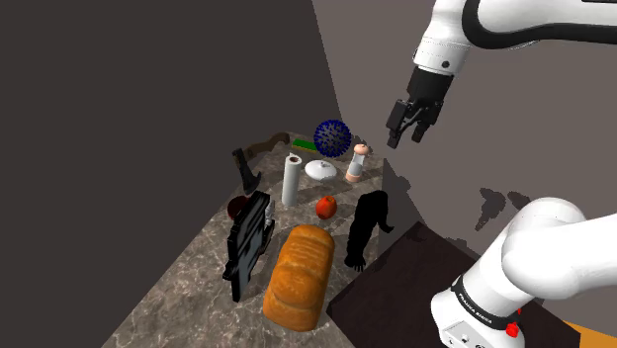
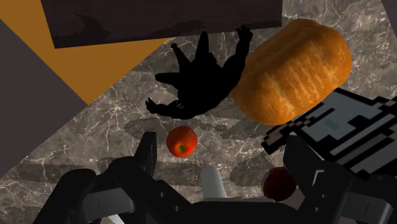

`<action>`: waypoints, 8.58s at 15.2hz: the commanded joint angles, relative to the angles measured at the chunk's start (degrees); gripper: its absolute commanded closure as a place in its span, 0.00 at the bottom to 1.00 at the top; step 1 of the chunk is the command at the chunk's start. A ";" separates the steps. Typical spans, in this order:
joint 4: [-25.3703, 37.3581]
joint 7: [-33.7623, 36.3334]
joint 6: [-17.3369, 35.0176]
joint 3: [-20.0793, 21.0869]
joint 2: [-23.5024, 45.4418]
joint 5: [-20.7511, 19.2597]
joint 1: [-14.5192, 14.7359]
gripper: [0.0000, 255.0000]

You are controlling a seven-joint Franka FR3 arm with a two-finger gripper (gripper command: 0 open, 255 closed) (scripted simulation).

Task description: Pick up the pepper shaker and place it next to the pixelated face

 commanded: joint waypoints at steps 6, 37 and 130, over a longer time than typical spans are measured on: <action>-0.38 -4.17 7.04 -3.91 6.71 -2.20 -2.26 0.00; 37.00 -30.87 28.04 -18.64 67.85 9.52 -14.75 0.00; 86.31 -25.39 -15.88 -19.63 72.86 9.25 -20.50 1.00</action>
